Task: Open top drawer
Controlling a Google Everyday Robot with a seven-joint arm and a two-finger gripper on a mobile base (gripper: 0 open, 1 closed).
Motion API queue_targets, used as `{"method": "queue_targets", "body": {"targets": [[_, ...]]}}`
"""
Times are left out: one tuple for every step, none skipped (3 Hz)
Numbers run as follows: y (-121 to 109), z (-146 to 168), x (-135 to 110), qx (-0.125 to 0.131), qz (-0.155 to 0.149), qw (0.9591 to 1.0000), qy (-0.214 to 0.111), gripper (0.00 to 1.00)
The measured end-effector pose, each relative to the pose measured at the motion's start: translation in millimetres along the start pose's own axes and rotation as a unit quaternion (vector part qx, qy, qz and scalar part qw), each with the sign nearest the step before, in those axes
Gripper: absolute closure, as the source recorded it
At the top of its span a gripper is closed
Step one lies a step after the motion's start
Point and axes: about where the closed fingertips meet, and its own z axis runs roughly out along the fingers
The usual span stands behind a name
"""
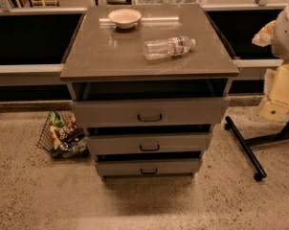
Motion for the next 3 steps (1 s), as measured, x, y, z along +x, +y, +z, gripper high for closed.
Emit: {"method": "queue_targets", "body": {"targets": [[0, 0, 0, 0.0, 0.0, 1.0, 0.0, 0.0], [1, 24, -1, 0.001, -0.01, 0.9999, -0.011, 0.0], [8, 74, -11, -0.012, -0.027, 0.9981, -0.054, 0.0]]}}
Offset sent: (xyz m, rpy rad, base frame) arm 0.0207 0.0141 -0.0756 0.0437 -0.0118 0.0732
